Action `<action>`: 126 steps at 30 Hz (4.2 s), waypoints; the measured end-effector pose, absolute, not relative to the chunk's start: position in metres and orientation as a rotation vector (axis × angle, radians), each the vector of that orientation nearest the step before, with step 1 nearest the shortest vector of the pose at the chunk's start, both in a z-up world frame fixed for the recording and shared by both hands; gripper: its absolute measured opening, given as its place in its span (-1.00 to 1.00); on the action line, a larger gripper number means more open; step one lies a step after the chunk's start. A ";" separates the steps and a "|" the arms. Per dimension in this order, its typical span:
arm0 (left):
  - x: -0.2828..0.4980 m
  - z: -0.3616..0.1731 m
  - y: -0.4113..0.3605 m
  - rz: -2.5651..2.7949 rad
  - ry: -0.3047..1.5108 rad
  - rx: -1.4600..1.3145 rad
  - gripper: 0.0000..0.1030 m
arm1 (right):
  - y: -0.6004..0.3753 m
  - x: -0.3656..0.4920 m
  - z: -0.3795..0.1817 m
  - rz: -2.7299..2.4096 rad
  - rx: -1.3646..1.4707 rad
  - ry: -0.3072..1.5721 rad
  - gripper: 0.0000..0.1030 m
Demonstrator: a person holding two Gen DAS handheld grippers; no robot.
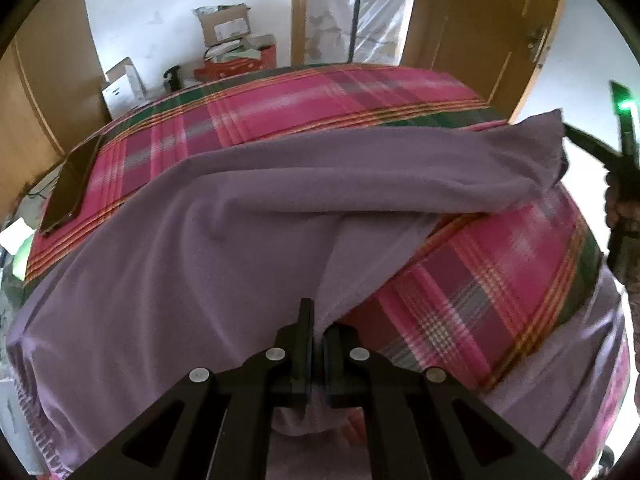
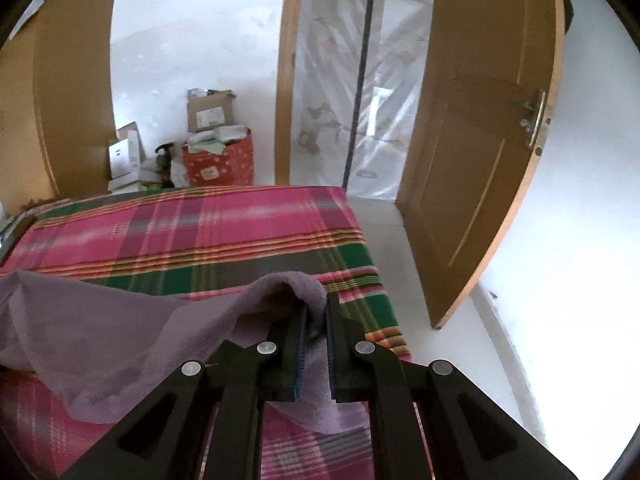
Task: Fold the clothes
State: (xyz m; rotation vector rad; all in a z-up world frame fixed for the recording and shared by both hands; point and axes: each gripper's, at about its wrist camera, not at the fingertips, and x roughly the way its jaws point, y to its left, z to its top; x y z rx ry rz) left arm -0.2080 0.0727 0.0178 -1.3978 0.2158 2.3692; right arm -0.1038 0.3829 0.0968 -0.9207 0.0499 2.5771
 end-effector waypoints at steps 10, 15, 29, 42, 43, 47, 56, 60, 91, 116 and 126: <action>-0.192 0.028 0.049 2.358 0.158 -1.398 -0.94 | 0.394 -0.094 0.096 2.500 -0.884 -0.079 -0.83; -0.185 0.027 0.044 2.350 0.171 -1.402 -0.94 | 0.399 -0.088 0.093 2.457 -0.876 -0.172 -0.83; -0.179 0.025 0.045 2.314 0.167 -1.420 -0.94 | 0.411 -0.049 0.062 2.479 -1.014 -0.235 -0.83; -0.182 0.023 0.045 2.300 0.149 -1.447 -0.93 | 0.412 -0.051 0.060 2.470 -1.087 -0.230 -0.83; -0.182 0.023 0.045 2.302 0.142 -1.448 -0.93 | 0.413 -0.055 0.062 2.466 -1.080 -0.246 -0.83; -0.184 0.024 0.046 2.303 0.118 -1.451 -0.93 | 0.411 -0.075 0.073 2.449 -1.017 -0.367 -0.83; -0.182 0.028 0.050 2.306 0.083 -1.436 -0.93 | 0.393 -0.102 0.109 2.379 -0.756 -0.773 -0.83; -0.180 0.024 0.052 2.293 0.090 -1.456 -0.93 | 0.402 -0.097 0.091 2.391 -0.864 -0.776 -0.83; -0.180 0.018 0.059 2.267 0.160 -1.500 -0.93 | 0.469 -0.035 0.079 2.767 -1.304 0.253 -0.53; -0.179 0.013 0.059 2.258 0.133 -1.518 -0.93 | 0.495 -0.101 0.048 2.637 -1.334 0.428 -0.29; -0.180 0.010 0.061 2.252 0.137 -1.527 -0.93 | 0.480 -0.105 0.051 2.586 -1.298 0.220 -0.88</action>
